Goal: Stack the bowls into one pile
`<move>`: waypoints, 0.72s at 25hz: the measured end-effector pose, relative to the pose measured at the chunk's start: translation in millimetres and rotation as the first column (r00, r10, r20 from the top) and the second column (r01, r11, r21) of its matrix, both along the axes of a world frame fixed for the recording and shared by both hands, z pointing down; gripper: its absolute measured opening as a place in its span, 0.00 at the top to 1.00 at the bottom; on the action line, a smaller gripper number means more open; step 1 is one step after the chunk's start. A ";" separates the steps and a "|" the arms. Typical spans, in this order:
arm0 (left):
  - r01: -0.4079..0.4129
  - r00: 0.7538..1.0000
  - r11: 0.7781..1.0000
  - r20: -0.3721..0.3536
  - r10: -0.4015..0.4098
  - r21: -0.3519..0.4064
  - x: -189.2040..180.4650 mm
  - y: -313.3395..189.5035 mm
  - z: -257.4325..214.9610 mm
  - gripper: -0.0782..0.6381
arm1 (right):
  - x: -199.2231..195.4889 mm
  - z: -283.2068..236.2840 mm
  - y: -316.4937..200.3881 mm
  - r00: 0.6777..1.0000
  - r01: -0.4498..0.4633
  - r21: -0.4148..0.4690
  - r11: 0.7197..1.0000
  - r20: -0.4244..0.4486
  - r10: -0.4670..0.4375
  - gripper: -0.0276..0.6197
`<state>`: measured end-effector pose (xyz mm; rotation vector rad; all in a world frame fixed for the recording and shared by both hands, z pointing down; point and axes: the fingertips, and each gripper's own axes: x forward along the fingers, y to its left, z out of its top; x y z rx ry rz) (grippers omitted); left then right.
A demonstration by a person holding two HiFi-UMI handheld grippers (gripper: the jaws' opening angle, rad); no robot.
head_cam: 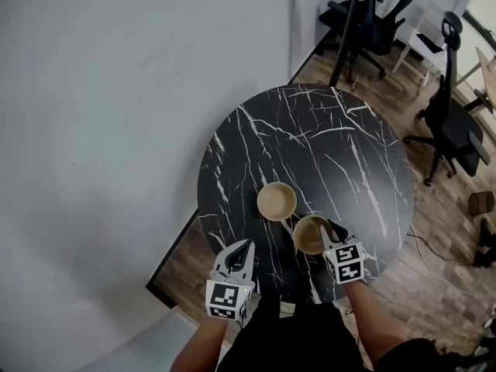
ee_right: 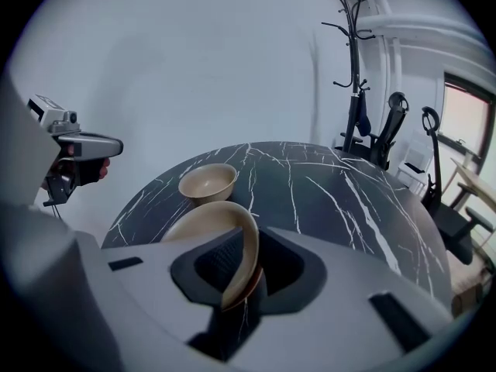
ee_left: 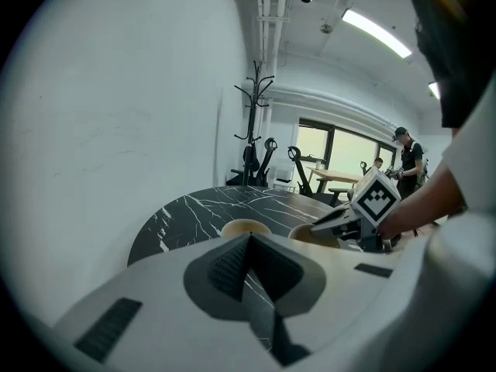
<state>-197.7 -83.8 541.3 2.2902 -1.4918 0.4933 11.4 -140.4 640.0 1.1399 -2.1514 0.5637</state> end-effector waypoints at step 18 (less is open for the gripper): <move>-0.026 1.000 0.999 0.007 0.026 0.020 16.6 -4.5 -14.6 0.88 | 6.0 -71.0 -1.0 0.996 -0.045 0.154 0.987 0.087 0.032 0.94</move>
